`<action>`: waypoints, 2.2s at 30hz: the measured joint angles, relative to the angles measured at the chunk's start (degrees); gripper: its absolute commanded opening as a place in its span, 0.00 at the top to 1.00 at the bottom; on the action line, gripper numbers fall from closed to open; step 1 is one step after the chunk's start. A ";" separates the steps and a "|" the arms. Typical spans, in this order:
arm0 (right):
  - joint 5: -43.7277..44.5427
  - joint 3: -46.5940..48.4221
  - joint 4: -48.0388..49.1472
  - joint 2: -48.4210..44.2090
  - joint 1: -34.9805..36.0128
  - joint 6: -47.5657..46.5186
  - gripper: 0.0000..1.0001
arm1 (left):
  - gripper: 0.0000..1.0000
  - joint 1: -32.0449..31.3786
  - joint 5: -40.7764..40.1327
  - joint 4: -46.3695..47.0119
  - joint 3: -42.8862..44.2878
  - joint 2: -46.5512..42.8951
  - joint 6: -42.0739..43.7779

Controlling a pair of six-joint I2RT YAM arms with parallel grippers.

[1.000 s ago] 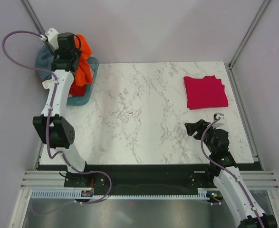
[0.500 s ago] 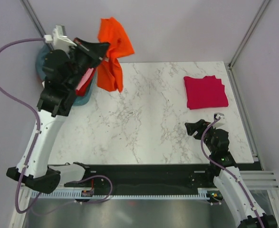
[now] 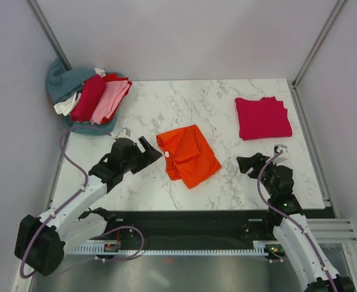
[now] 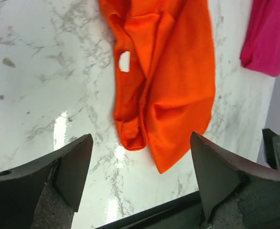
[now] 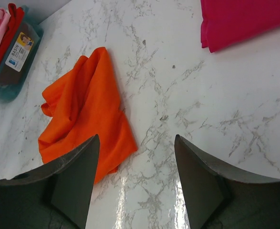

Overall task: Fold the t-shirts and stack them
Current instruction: Move the tshirt to the center of the board, then flatten the tshirt out

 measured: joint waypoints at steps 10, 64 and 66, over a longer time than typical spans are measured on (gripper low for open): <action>-0.70 -0.48 0.07 -0.28 0.00 -0.07 0.35 | 0.30 -0.02 6.69 3.91 4.90 6.16 7.93; 0.94 50.49 -11.02 71.28 26.77 -3.67 0.73 | 0.78 5.20 -0.13 9.51 24.22 45.66 9.38; 1.16 50.64 -11.26 71.28 26.73 -3.87 0.89 | 0.81 5.20 0.17 9.81 24.68 46.27 9.38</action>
